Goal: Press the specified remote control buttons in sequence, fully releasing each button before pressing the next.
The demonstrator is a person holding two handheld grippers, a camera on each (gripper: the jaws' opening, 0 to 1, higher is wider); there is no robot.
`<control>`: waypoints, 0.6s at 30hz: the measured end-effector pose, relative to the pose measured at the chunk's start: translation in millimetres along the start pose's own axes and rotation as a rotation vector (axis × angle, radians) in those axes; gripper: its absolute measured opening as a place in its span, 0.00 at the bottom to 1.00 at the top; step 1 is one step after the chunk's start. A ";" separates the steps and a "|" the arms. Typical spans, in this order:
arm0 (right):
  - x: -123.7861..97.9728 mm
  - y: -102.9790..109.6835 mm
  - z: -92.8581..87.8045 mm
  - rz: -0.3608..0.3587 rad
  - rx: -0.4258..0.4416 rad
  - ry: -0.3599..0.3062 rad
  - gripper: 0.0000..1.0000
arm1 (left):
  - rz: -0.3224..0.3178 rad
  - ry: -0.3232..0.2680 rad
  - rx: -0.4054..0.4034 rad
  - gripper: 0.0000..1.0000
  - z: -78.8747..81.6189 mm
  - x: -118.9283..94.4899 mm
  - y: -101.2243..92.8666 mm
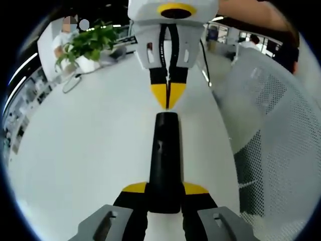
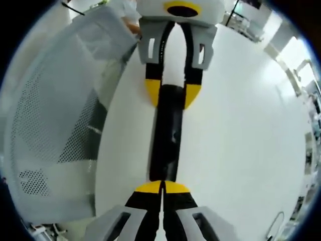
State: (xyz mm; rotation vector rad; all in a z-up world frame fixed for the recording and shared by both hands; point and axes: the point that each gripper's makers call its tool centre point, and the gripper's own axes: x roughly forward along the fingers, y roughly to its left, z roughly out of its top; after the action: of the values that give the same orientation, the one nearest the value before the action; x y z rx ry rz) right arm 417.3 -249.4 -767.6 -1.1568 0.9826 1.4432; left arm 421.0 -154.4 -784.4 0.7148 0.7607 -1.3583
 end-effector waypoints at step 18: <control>6.5 -3.4 1.4 0.015 -0.019 0.028 0.00 | 0.003 -0.032 -0.010 0.24 -0.7 -1.4 1.0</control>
State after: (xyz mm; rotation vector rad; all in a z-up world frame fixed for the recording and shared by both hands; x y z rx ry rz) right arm 420.1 -246.2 -773.7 -1.1891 1.0009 1.4543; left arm 421.9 -152.9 -783.7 0.6848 0.7402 -1.3589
